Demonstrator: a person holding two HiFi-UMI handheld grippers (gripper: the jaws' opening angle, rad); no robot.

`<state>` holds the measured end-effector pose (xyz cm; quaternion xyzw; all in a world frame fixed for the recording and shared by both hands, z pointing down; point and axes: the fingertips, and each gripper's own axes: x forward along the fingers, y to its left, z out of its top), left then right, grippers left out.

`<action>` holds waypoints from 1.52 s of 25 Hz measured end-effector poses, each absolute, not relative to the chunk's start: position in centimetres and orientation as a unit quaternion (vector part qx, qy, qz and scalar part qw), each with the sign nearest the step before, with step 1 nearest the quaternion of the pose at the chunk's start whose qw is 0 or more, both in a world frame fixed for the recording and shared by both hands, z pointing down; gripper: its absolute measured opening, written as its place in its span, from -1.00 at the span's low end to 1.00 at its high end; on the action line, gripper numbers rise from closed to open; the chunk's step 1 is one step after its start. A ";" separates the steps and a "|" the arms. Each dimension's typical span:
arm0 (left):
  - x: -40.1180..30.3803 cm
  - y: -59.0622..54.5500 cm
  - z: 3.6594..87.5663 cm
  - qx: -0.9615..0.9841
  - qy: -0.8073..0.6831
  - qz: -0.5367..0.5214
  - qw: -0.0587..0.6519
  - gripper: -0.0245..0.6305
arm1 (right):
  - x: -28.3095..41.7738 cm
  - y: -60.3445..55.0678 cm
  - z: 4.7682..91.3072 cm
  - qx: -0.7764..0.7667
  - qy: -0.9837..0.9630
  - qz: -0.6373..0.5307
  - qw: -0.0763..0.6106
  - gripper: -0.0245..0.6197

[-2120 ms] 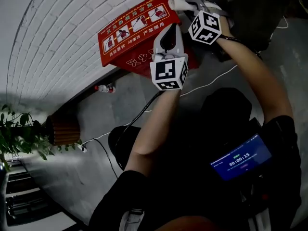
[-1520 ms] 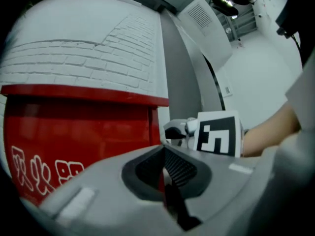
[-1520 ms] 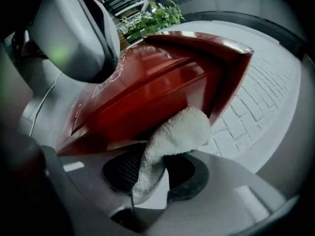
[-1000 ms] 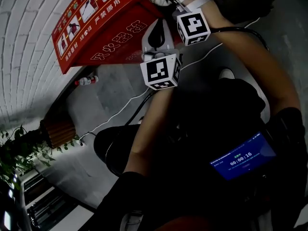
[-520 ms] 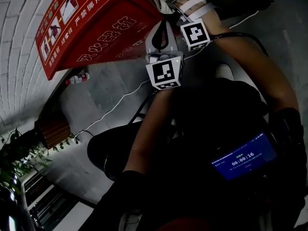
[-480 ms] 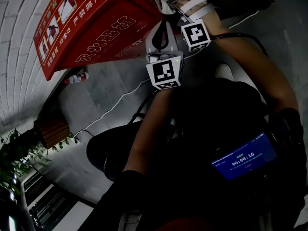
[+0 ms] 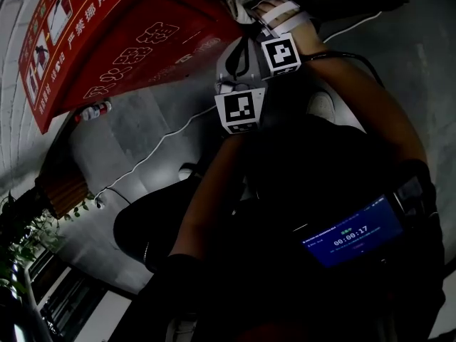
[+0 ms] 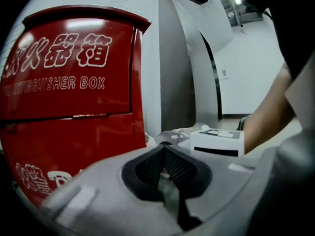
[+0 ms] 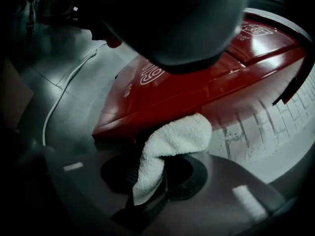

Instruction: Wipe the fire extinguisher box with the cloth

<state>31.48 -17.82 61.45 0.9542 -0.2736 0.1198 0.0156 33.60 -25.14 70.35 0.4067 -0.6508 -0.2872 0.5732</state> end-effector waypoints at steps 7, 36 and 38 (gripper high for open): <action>31.6 -17.4 64.5 0.953 -0.260 0.151 0.030 -0.92 | 33.2 -25.1 74.2 0.379 -0.667 -0.275 0.580 -0.60; 30.8 -19.0 67.9 0.948 -0.248 0.191 0.058 -0.92 | 33.8 -23.5 84.6 0.317 -0.666 -0.237 0.632 -0.60; 30.4 -19.0 66.8 0.949 -0.250 0.185 0.056 -0.92 | 34.7 -23.3 82.7 0.334 -0.651 -0.235 0.640 -0.60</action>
